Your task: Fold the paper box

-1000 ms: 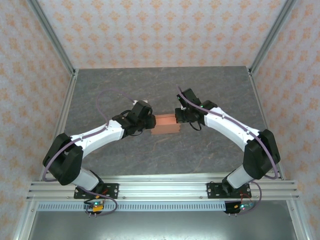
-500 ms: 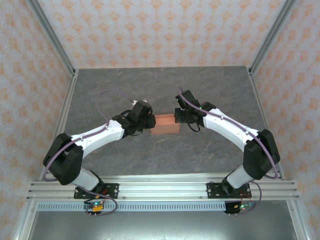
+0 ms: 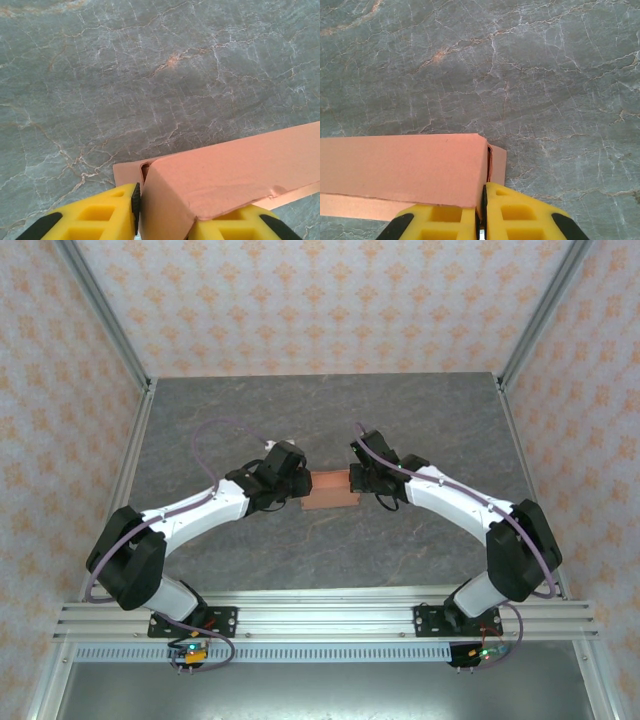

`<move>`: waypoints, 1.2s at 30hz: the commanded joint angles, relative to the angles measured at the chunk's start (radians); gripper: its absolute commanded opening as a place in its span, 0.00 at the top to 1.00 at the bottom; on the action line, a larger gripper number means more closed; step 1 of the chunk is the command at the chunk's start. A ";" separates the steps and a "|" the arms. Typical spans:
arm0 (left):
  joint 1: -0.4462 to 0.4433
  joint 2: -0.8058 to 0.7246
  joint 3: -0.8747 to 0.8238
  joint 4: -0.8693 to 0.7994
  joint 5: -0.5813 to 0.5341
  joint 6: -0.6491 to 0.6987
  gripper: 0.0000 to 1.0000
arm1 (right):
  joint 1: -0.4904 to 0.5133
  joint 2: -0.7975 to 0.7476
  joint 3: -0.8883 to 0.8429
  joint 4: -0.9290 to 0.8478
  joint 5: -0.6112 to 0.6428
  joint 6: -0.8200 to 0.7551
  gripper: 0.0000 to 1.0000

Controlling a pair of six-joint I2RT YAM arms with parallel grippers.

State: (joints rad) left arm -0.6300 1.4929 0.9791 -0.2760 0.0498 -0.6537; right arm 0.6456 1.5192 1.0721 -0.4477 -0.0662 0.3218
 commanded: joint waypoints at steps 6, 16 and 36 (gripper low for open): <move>-0.010 -0.051 0.058 -0.078 -0.064 0.029 0.61 | 0.006 0.007 -0.018 -0.037 0.016 0.005 0.88; -0.010 -0.010 0.106 -0.109 -0.087 0.074 0.75 | 0.008 0.013 0.003 -0.060 0.014 -0.006 0.88; -0.008 0.044 0.125 -0.162 -0.212 0.158 0.67 | 0.017 0.032 0.031 -0.092 0.046 -0.023 0.88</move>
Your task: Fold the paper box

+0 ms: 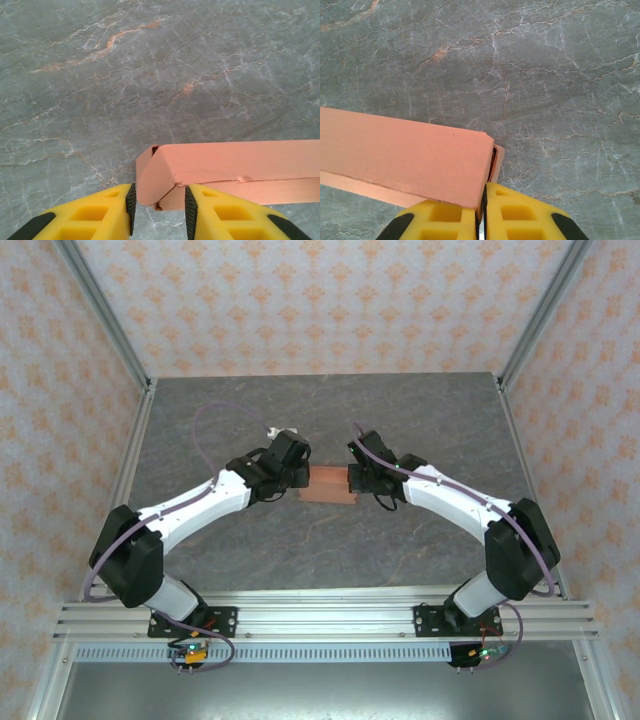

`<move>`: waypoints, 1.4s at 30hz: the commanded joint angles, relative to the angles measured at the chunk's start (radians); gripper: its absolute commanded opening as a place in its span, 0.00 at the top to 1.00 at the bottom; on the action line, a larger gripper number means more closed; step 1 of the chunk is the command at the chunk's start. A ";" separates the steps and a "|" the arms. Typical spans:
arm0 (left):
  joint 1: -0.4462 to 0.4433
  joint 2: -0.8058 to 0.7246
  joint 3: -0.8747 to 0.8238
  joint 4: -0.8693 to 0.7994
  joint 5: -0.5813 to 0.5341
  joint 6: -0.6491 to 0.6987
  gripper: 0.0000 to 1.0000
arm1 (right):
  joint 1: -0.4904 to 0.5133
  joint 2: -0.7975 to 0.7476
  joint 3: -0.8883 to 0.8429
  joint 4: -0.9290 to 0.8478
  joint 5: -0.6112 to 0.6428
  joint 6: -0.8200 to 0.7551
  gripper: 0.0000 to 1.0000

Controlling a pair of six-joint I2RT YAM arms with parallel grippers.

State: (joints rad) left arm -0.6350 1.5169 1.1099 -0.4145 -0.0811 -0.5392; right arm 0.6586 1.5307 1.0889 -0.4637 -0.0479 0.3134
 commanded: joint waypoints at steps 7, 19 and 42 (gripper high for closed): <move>-0.003 0.016 -0.021 0.014 -0.078 0.055 0.77 | 0.004 0.017 0.014 -0.076 0.029 -0.013 0.88; 0.015 -0.024 -0.123 0.228 0.048 0.315 0.50 | 0.004 0.010 0.017 -0.087 0.030 -0.026 0.88; 0.072 -0.041 -0.161 0.305 0.131 0.413 0.93 | 0.006 0.019 0.024 -0.094 0.027 -0.031 0.88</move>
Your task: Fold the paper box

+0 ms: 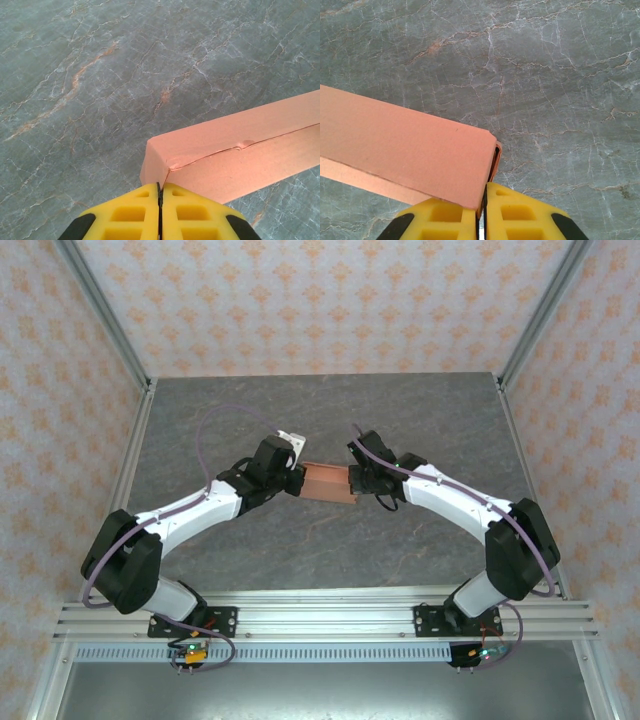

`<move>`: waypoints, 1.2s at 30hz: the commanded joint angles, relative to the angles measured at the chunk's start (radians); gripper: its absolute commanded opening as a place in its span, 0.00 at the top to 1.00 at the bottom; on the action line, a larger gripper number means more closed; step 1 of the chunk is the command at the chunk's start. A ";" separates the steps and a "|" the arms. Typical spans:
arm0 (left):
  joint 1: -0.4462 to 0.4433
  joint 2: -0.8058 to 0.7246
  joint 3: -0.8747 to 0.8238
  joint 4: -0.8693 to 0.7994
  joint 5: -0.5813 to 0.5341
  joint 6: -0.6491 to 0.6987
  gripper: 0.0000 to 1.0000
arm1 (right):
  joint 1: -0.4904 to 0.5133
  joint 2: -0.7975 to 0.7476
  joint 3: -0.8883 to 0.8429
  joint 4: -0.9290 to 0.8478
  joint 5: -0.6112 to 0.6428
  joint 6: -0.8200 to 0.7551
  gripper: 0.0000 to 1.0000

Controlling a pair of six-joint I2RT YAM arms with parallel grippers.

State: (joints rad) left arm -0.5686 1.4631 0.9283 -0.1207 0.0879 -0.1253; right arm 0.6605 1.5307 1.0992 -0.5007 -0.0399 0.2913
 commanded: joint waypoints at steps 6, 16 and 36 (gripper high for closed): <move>0.008 0.023 0.005 0.036 -0.059 0.011 0.57 | 0.004 0.023 0.026 -0.082 0.040 -0.035 0.88; 0.015 0.077 0.013 0.096 -0.001 -0.050 0.63 | 0.004 0.023 0.083 -0.113 0.039 -0.032 0.88; -0.015 0.107 0.009 0.070 -0.134 -0.109 0.82 | 0.004 0.068 0.221 -0.253 0.042 0.024 0.86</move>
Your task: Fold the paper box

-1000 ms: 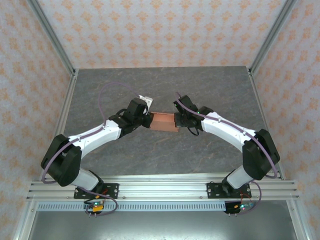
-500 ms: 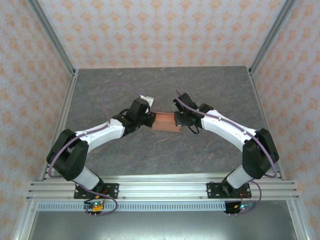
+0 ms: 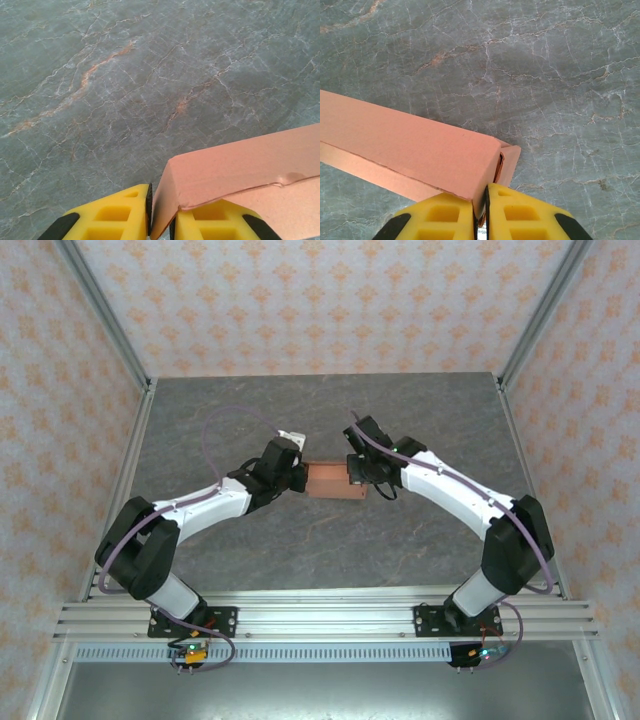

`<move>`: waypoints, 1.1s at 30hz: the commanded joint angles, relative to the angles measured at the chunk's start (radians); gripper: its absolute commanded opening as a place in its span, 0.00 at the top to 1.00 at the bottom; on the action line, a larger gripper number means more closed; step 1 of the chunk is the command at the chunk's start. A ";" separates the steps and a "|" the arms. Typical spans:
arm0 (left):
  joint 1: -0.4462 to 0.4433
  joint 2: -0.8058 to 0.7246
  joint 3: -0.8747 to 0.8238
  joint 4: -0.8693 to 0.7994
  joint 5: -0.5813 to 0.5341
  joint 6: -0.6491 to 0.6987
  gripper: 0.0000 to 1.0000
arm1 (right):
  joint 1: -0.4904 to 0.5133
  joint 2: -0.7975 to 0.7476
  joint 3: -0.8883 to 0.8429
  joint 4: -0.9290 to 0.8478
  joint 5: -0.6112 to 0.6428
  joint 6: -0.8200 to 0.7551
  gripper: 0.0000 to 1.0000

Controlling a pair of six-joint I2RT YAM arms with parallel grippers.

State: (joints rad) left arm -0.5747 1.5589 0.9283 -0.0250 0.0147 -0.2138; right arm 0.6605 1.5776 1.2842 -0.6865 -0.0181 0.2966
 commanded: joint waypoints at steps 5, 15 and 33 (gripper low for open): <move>-0.011 0.002 0.035 -0.058 -0.035 -0.073 0.82 | 0.004 0.064 0.030 -0.066 0.010 0.029 0.86; -0.010 0.006 0.169 -0.222 0.056 -0.105 0.95 | 0.004 0.087 0.013 -0.048 0.034 0.020 0.86; -0.007 0.092 0.286 -0.376 0.102 -0.210 0.95 | 0.004 0.117 0.035 -0.069 0.058 0.010 0.86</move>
State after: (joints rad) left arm -0.5808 1.6291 1.1759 -0.3553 0.0784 -0.3996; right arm 0.6605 1.6695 1.3003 -0.7265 0.0269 0.3134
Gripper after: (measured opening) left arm 0.054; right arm 0.138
